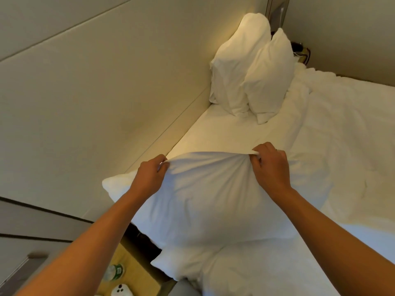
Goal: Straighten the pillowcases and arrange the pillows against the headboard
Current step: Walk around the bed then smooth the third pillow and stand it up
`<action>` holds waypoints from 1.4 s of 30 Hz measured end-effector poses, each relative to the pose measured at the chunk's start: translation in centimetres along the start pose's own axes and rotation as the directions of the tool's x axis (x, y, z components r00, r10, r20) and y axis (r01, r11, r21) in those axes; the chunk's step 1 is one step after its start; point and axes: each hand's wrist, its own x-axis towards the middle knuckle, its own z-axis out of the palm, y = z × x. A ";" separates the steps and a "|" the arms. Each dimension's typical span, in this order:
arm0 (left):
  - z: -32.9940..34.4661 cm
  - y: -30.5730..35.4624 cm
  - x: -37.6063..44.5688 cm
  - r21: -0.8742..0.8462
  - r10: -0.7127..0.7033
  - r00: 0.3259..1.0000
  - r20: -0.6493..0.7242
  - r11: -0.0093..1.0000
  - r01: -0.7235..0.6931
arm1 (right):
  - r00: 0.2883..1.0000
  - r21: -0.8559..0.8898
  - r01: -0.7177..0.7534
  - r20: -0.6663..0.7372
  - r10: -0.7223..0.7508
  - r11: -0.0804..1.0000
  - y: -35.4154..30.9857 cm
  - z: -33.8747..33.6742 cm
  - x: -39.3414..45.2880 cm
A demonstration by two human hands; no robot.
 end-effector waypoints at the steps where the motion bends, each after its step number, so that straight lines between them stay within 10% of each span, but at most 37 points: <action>1: -0.1 0.1 0.5 0.004 -0.001 1.000 -0.003 1.000 0.001 | 1.000 -0.015 -0.009 0.016 0.009 1.000 0.1 -0.1 0.3; 19: 0.5 -4.3 6.7 0.058 -0.021 0.986 0.163 0.998 0.012 | 0.965 -0.149 -0.129 0.207 0.159 0.980 2.9 1.0 4.3; 35: -9.4 -3.2 10.9 -0.053 0.020 0.948 -0.319 0.998 -0.039 | 0.991 0.169 -0.049 -0.114 0.069 0.984 -6.4 -0.1 17.1; 42: -10.6 -3.6 9.7 -0.050 -0.052 0.935 -0.350 0.998 0.037 | 0.998 0.119 -0.045 -0.033 0.049 0.992 -7.9 2.1 19.9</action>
